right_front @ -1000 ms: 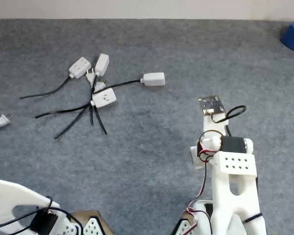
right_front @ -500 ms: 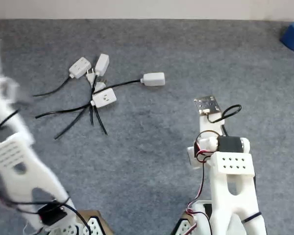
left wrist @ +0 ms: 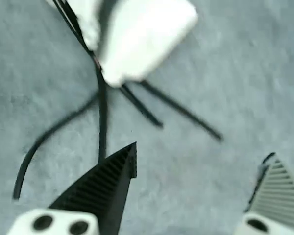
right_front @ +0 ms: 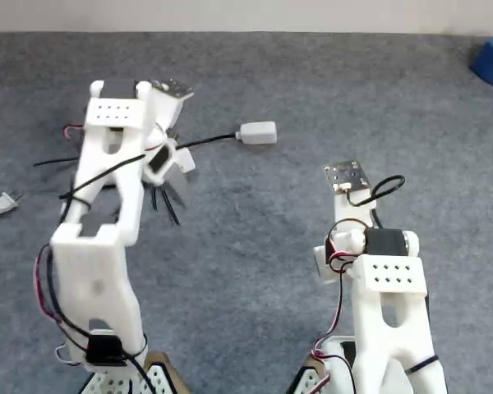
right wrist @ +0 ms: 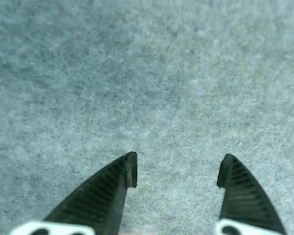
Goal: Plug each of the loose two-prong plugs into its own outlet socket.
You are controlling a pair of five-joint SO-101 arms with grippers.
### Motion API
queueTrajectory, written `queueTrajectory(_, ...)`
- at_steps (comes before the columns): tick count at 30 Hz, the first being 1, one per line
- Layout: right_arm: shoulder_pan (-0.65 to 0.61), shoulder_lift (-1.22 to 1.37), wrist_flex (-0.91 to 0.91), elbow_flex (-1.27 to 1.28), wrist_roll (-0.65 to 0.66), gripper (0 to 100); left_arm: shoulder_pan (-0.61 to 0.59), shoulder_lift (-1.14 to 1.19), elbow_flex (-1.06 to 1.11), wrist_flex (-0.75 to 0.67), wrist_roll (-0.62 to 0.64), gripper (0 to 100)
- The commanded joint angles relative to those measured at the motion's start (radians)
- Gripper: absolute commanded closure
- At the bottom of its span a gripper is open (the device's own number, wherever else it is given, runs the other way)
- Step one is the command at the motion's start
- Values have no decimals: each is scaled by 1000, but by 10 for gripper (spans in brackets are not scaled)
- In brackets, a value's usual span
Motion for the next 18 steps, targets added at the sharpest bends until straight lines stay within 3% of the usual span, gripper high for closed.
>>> queueTrajectory(1, -10, -16, 2, -5, 11, 728, -16, -237, 165, 14, -137, 621)
queueTrajectory(6, -10, -21, 7, 10, 12, 728, -45, -154, 170, -31, -269, 621)
queueTrajectory(11, -42, -25, 2, 39, 14, 728, -47, -16, 154, -144, -275, 621)
queueTrajectory(18, -42, -25, 2, 39, 14, 728, -67, 171, -116, -155, -267, 621)
